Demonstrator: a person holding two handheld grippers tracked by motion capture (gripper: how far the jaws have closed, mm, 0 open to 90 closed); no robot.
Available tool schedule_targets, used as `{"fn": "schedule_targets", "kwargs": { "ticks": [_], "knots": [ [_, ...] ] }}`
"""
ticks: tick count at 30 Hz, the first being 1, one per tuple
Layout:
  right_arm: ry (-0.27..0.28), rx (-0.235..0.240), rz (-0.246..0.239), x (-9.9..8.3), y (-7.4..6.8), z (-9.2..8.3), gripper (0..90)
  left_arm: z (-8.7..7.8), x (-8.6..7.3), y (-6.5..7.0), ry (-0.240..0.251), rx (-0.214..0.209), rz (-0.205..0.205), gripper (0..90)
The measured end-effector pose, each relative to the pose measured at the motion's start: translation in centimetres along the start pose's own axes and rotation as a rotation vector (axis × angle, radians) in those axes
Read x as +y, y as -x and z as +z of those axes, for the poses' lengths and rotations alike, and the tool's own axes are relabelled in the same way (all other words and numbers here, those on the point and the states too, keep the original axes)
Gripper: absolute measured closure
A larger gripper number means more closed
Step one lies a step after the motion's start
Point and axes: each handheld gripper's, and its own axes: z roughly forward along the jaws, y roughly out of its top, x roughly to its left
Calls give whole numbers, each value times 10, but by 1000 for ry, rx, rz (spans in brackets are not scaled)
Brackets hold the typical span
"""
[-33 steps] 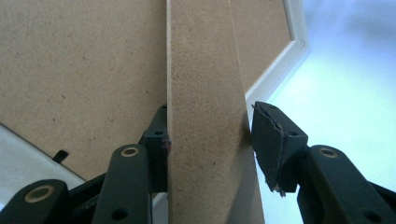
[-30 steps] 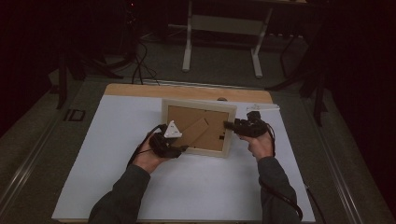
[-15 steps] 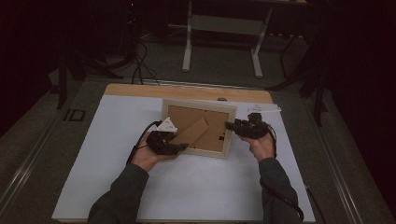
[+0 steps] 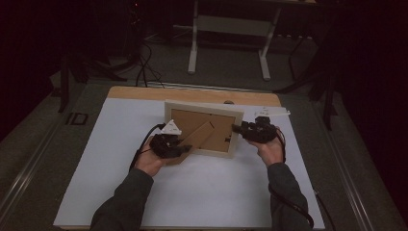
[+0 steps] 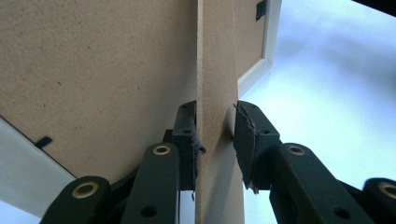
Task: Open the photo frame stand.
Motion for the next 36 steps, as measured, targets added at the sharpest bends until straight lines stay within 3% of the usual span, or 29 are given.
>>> {"fn": "schedule_targets", "kwargs": {
  "ticks": [32,36],
  "knots": [
    [31,-28,-24,0,-7,-5,617,11,2,0,8,71,-38,755],
    [35,-32,-24,-1,-8,-5,615,10,2,5,14,68,-26,756]
  ]
}}
